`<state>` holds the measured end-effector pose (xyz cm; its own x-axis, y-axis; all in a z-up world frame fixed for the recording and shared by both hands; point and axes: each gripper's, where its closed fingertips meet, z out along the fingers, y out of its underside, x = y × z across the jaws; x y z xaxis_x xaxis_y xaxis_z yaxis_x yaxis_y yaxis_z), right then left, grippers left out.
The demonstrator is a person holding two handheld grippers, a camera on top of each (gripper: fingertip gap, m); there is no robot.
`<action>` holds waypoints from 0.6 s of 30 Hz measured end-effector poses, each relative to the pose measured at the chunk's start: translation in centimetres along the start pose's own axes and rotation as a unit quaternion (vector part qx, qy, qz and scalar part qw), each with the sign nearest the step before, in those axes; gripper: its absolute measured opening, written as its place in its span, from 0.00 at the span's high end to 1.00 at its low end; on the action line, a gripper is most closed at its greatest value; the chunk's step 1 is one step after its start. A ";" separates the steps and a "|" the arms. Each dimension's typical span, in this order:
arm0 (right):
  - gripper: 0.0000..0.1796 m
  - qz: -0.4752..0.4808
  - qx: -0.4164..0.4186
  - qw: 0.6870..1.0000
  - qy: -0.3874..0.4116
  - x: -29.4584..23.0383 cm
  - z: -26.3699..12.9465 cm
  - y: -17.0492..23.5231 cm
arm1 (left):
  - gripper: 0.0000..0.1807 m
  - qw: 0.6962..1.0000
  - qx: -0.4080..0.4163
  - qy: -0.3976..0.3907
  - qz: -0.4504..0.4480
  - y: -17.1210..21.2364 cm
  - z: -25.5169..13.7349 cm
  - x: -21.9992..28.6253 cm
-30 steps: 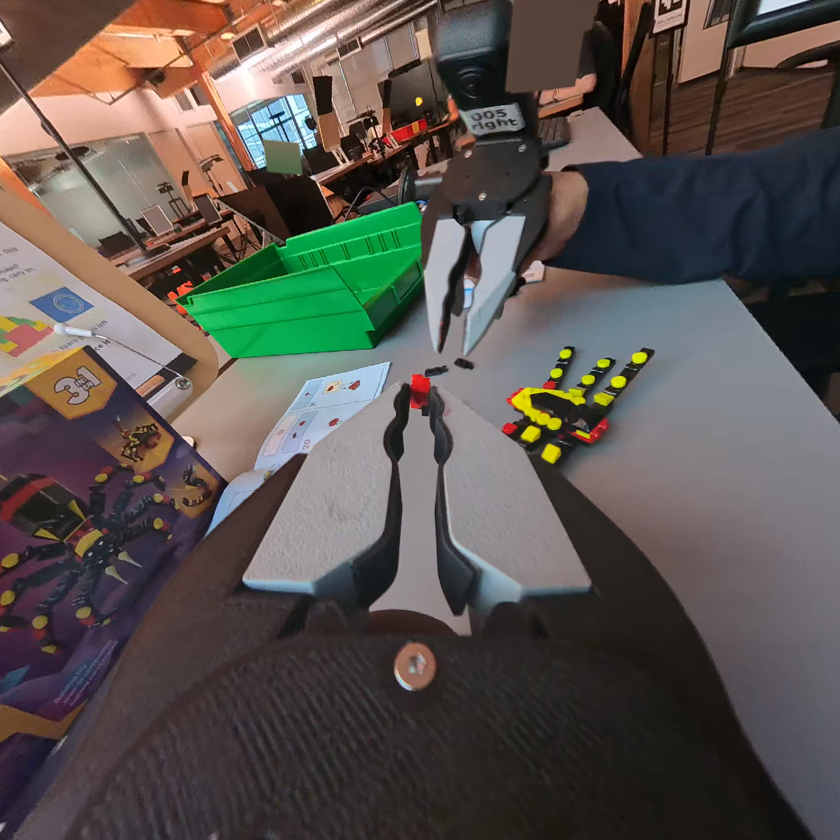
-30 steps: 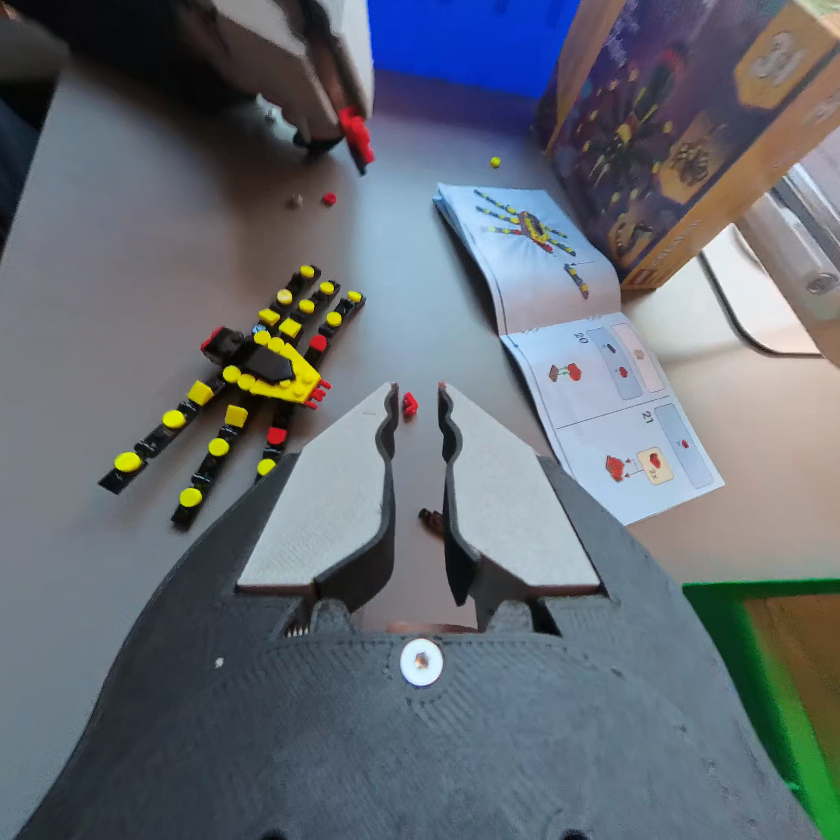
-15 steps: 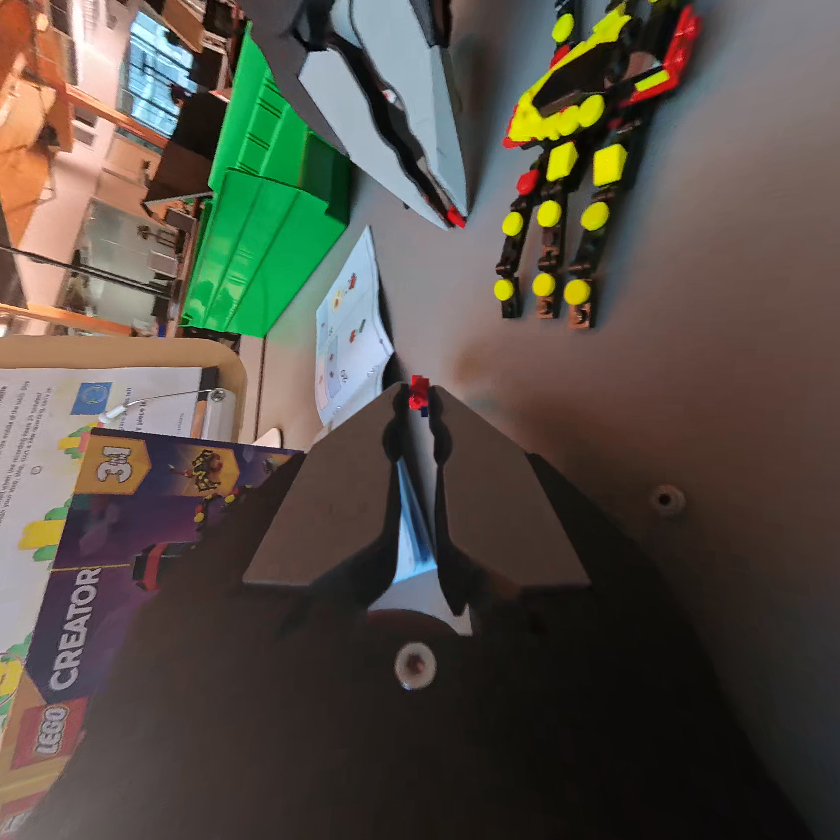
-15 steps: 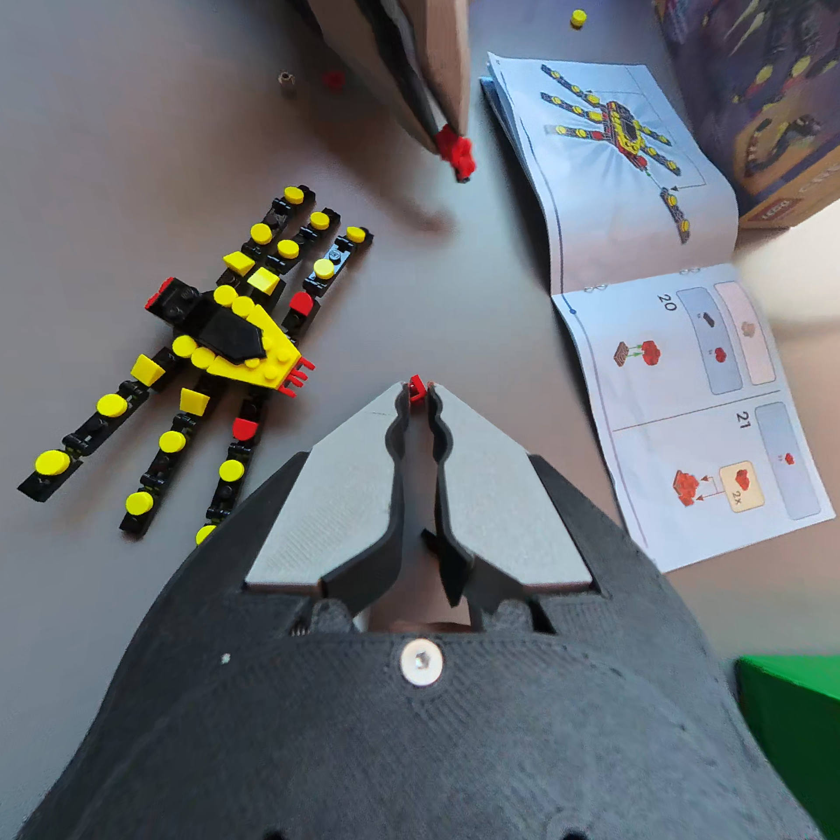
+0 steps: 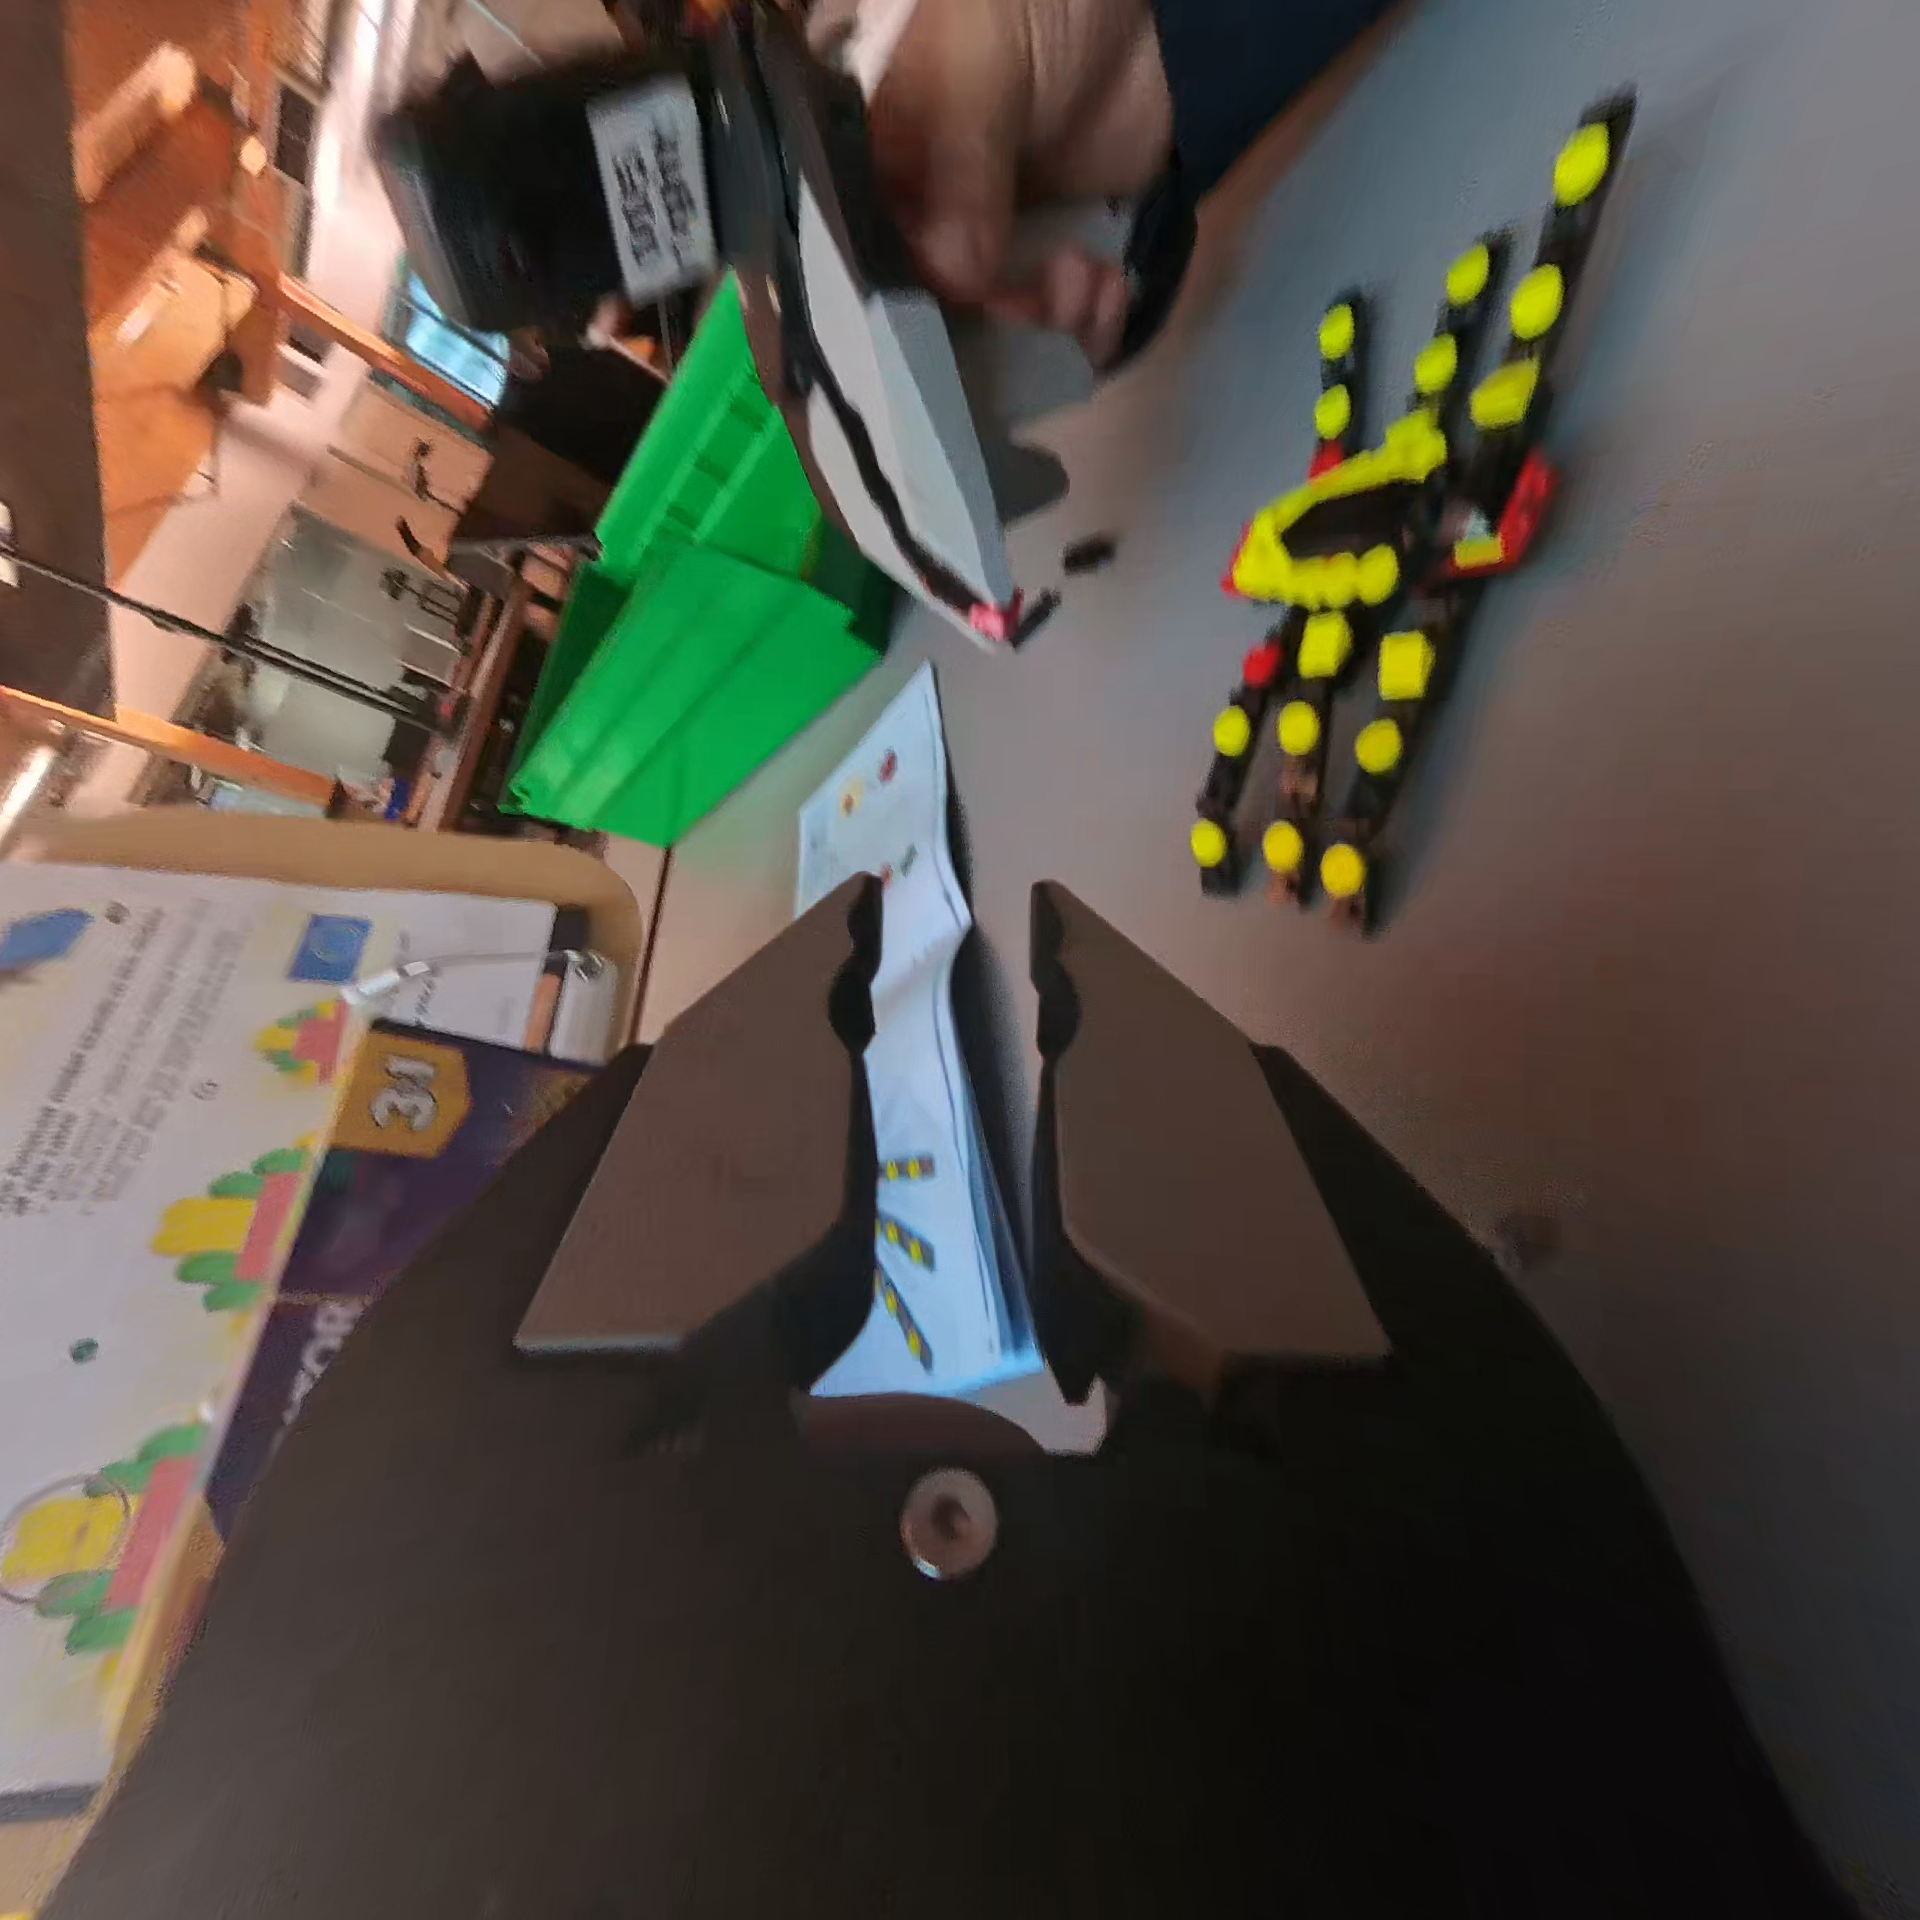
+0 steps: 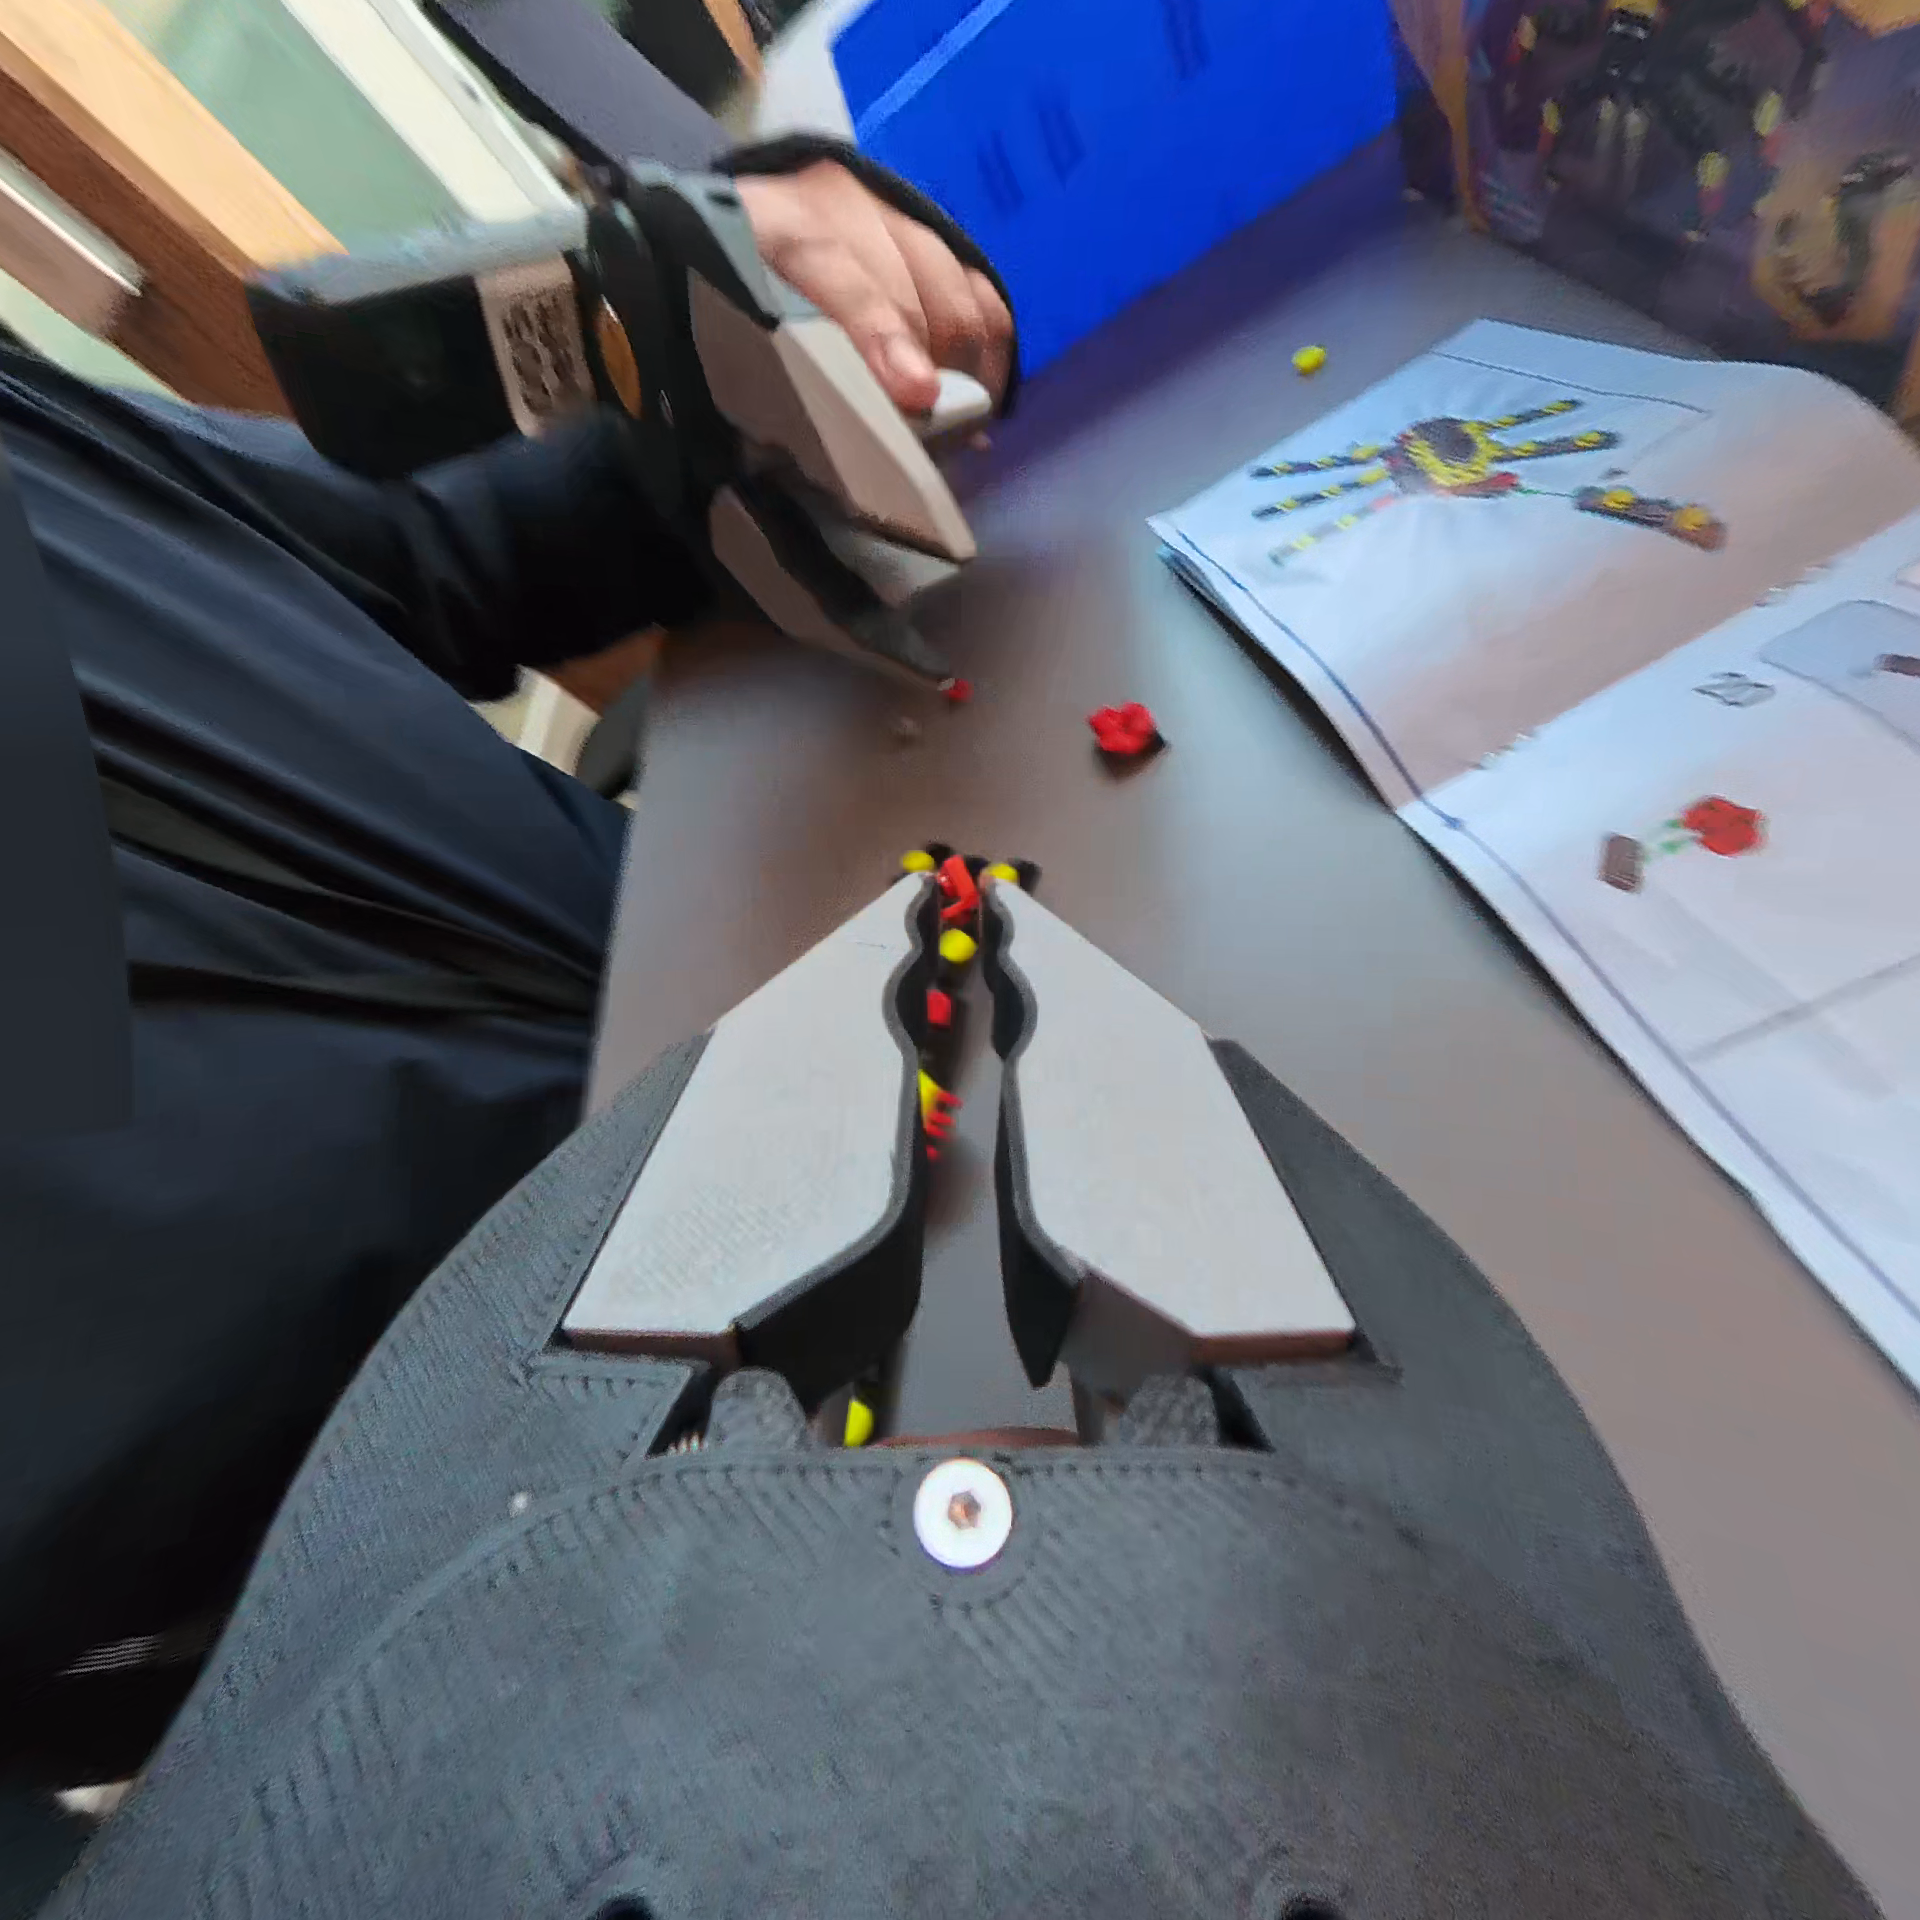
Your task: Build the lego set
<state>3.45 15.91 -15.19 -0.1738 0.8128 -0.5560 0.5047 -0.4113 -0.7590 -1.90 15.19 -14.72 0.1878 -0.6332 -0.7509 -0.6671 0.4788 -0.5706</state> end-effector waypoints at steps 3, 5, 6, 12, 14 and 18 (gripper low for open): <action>0.98 0.059 0.022 0.995 -0.073 -1.5 0.8 -1.1 | 0.85 0.999 0.043 -0.001 -0.018 -3.7 0.8 -0.2; 0.98 0.095 0.029 0.988 -0.115 -2.3 1.4 -1.6 | 0.85 0.998 0.060 -0.003 -0.029 -5.0 1.4 -0.4; 0.98 0.108 0.033 0.985 -0.133 -2.7 1.6 -1.9 | 0.86 0.997 0.064 -0.001 -0.034 -5.2 1.7 -0.3; 0.98 0.146 0.014 0.973 -0.176 -3.6 2.5 -1.3 | 0.95 0.995 0.074 0.034 -0.052 -4.9 2.0 1.0; 0.98 0.153 0.009 0.972 -0.179 -3.5 2.6 -1.1 | 0.95 0.994 0.078 0.039 -0.058 -4.9 1.9 1.2; 0.98 0.150 -0.002 0.975 -0.163 -3.3 2.8 -0.7 | 0.95 0.991 0.083 0.059 -0.085 -4.7 2.0 1.7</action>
<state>1.27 12.36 -13.83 -0.2772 0.4821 -0.8311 0.5777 -0.6076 -0.5451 2.99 13.08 -14.02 0.1943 -0.7752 -0.6011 -0.5041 0.4467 -0.7391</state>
